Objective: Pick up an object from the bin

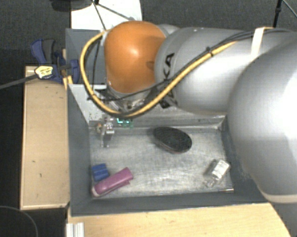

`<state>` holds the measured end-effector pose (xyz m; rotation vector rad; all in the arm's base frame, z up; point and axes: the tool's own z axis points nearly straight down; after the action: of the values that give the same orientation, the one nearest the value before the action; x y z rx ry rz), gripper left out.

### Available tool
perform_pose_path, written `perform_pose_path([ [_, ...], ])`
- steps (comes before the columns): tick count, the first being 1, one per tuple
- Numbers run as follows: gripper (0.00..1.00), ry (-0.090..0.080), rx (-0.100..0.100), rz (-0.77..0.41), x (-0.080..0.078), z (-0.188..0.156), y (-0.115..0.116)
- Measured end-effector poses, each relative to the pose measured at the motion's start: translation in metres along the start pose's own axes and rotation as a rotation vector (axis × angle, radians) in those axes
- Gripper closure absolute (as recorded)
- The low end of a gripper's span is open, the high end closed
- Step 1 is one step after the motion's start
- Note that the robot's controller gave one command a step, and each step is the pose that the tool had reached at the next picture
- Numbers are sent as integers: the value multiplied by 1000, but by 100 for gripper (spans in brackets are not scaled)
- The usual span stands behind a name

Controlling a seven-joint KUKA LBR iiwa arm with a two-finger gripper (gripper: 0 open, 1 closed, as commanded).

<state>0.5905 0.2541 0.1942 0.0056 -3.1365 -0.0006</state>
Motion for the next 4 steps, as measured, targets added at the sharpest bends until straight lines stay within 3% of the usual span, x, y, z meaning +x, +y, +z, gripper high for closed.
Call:
perform_pose_path([
  [1, 0, -28, -8, -68, 82, 122, -2],
  [2, 0, -10, -3, 43, 57, 93, 1],
  [3, 0, -10, -3, 242, 59, 65, -4],
  [4, 0, -1, -8, 477, 70, 116, 4],
])
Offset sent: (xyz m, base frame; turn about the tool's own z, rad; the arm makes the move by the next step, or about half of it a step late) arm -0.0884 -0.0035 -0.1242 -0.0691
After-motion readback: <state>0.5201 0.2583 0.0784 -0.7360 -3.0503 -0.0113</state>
